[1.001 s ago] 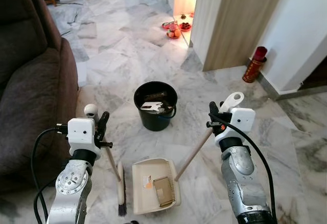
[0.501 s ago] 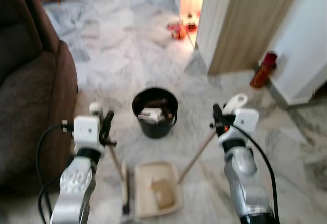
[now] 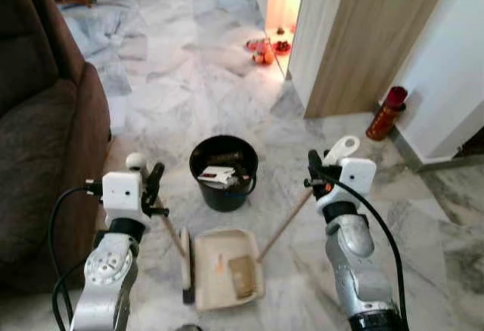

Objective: Sweep floor

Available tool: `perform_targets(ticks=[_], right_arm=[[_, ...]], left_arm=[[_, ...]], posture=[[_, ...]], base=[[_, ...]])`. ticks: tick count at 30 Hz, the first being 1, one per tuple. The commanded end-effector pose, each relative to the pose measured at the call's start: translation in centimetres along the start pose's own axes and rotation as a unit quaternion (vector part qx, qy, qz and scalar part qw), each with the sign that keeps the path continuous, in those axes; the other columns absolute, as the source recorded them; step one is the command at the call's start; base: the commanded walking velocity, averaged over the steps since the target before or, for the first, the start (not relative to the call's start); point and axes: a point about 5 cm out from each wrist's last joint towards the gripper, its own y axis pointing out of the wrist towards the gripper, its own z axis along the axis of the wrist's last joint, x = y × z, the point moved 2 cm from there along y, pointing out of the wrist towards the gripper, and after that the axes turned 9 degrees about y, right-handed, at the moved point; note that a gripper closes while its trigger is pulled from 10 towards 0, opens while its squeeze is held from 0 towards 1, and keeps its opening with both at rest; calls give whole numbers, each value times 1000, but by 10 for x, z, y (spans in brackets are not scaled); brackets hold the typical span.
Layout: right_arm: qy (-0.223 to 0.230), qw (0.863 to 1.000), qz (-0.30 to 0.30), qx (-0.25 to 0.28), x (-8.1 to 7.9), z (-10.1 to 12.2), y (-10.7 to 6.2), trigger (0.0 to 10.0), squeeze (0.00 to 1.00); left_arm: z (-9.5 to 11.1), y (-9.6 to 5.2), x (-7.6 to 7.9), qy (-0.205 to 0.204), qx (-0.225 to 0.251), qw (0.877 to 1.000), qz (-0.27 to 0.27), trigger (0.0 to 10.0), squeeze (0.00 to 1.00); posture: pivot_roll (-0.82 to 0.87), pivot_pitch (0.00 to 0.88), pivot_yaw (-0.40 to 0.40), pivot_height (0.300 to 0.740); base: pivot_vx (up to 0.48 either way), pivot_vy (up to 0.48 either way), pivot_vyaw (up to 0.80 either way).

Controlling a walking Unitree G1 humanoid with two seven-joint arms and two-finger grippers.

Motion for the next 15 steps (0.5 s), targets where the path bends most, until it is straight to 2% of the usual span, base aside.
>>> perform_targets(ticks=[1,3,7,9,15], right_arm=[[40,999,3,10,-4,7,1,10000,0],[56,998,-3,10,-2,9,1,10000,0],[53,998,1,15,-2,15,1,10000,0],[54,998,3,22,-3,21,2,10000,0],[54,998,19,27,-7,29,3,10000,0]], left_arm=[[3,-1,-2,12,11,1000,2,10000,0],[4,-1,-2,11,13,1000,2,10000,0],[4,-2,-2,14,14,1000,1,10000,0],[1,-4,-1,31,12,999,-8,10000,0],[1,-4,0,30,11,999,-9,10000,0]], posture=[[188,132,-11,740],[189,135,-12,740],[188,141,-13,740],[188,145,-13,740],[185,149,-14,740]], base=[[0,0,0],[0,0,0],[0,0,0],[0,0,0],[0,0,0]])
